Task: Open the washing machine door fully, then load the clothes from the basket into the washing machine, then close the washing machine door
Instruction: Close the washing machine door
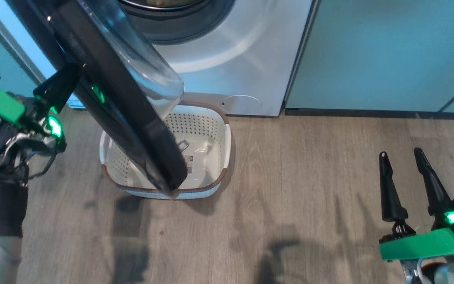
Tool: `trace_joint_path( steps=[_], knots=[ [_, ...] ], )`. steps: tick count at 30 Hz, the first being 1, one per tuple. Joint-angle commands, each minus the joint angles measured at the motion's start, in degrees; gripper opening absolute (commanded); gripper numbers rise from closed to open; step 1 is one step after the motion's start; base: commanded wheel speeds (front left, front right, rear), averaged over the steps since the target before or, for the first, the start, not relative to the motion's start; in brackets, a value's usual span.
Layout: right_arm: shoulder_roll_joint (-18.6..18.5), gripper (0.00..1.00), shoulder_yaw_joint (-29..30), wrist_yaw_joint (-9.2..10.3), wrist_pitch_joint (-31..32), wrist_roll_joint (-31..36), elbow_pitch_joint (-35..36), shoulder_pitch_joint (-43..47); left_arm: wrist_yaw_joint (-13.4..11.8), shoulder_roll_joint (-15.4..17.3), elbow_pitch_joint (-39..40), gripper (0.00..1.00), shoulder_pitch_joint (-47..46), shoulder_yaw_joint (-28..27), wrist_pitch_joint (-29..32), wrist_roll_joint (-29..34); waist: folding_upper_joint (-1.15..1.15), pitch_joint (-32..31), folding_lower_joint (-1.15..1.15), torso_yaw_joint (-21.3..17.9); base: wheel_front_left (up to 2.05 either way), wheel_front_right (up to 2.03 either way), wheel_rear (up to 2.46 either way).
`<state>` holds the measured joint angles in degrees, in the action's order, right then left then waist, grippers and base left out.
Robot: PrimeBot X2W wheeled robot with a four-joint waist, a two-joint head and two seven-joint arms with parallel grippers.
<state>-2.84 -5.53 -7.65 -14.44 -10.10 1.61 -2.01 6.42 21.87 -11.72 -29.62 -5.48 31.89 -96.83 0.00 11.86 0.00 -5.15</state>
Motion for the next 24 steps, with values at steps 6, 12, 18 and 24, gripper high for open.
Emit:
trace_joint_path(
  steps=[6,12,18,24],
  knots=[
    [0.0,1.00,-1.7,0.16,-0.6,-1.4,1.6,-2.5,0.7,0.4,-1.6,0.00,-6.6,-1.0,-2.7,2.9,0.00,0.9,0.00,-2.5,0.00,0.00,0.00],
    [0.0,1.00,-2.1,0.16,-0.6,-2.2,1.3,-3.2,0.9,-0.4,-4.8,0.00,-10.0,-0.4,-4.8,4.9,0.00,1.4,0.00,-4.6,0.00,0.00,0.00],
    [0.0,1.00,-2.4,0.16,-0.6,-2.7,1.1,-3.6,1.0,-1.3,-7.3,0.00,-12.4,-0.5,-6.8,6.0,0.00,1.8,0.00,-6.0,0.00,0.00,0.00],
    [0.0,1.00,-2.6,0.16,-0.6,-2.9,0.9,-3.9,1.1,-1.6,-7.8,0.00,-13.3,-0.8,-8.4,6.9,0.00,1.8,0.00,-6.8,0.00,0.00,0.00]
  ],
)
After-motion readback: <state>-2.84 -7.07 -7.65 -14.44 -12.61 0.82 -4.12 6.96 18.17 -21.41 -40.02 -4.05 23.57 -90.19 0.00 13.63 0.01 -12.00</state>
